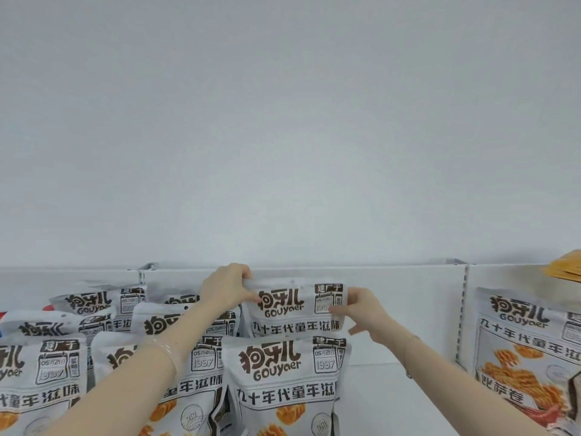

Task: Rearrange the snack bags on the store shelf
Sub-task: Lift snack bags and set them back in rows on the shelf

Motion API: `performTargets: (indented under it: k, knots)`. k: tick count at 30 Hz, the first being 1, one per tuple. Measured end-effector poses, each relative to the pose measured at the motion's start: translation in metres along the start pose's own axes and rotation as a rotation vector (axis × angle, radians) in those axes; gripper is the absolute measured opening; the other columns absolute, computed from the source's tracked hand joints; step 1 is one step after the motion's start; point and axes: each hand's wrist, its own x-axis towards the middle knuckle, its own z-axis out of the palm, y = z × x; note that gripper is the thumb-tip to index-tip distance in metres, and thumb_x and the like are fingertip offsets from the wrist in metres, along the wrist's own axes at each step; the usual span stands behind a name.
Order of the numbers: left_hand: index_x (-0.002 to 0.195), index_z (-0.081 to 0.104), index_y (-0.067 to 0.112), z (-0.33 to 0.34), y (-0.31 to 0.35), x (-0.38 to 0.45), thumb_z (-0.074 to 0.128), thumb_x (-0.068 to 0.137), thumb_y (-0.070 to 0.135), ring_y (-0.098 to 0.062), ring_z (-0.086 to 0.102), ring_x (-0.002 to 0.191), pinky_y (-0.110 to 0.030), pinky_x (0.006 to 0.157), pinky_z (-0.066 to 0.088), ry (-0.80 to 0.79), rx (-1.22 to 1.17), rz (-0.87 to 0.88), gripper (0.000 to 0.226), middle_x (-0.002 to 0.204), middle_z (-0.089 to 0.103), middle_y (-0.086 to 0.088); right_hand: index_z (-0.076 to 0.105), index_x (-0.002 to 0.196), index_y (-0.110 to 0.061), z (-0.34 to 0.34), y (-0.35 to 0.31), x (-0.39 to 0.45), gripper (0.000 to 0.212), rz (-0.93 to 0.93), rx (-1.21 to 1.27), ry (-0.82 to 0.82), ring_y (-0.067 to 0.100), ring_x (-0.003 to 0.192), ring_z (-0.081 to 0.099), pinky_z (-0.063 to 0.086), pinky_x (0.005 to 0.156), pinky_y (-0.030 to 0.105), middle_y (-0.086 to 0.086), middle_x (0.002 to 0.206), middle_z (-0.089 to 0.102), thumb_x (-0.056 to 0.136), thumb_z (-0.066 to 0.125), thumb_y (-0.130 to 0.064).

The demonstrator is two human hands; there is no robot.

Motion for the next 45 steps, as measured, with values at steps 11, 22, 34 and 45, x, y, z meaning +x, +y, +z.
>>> performTargets:
  k: [11, 22, 34, 45]
  knots:
    - [0.077, 0.056, 0.027, 0.022, -0.007, -0.011, 0.074, 0.069, 0.049, -0.016, 0.058, 0.079, -0.028, 0.066, 0.042, -0.096, 0.225, 0.040, 0.030, 0.079, 0.064, 0.006, 0.061, 0.071, -0.015, 0.001, 0.008, 0.006, 0.027, -0.015, -0.371, -0.078, 0.015, 0.056, 0.036, 0.025, 0.042, 0.017, -0.001, 0.060, 0.045, 0.068, 0.083, -0.030]
    - [0.102, 0.067, 0.025, 0.008, 0.001, 0.006, 0.068, 0.075, 0.055, -0.011, 0.062, 0.102, -0.030, 0.087, 0.051, -0.100, -0.133, -0.044, 0.041, 0.107, 0.067, 0.009, 0.063, 0.117, -0.024, -0.007, -0.022, 0.051, 0.043, -0.138, -0.158, 0.081, 0.017, 0.099, 0.063, 0.048, 0.073, 0.025, -0.001, 0.112, 0.066, 0.078, 0.077, -0.038]
    - [0.126, 0.053, 0.020, -0.012, -0.006, 0.003, 0.074, 0.079, 0.041, -0.019, 0.054, 0.112, -0.031, 0.088, 0.042, 0.013, -0.434, -0.132, 0.055, 0.130, 0.056, -0.004, 0.070, 0.088, -0.017, 0.002, -0.065, 0.074, 0.007, -0.278, -0.576, 0.192, 0.020, 0.086, 0.060, 0.045, 0.073, 0.027, 0.001, 0.090, 0.067, 0.081, 0.069, -0.019]
    - [0.134, 0.052, 0.020, -0.046, 0.026, 0.000, 0.070, 0.083, 0.042, -0.019, 0.051, 0.129, -0.036, 0.103, 0.041, 0.122, -0.734, -0.003, 0.059, 0.137, 0.058, -0.004, 0.073, 0.089, -0.021, -0.097, -0.192, -0.006, 0.015, -0.624, -0.430, 0.707, 0.025, 0.098, 0.065, 0.045, 0.076, 0.032, 0.002, 0.099, 0.074, 0.078, 0.071, -0.031]
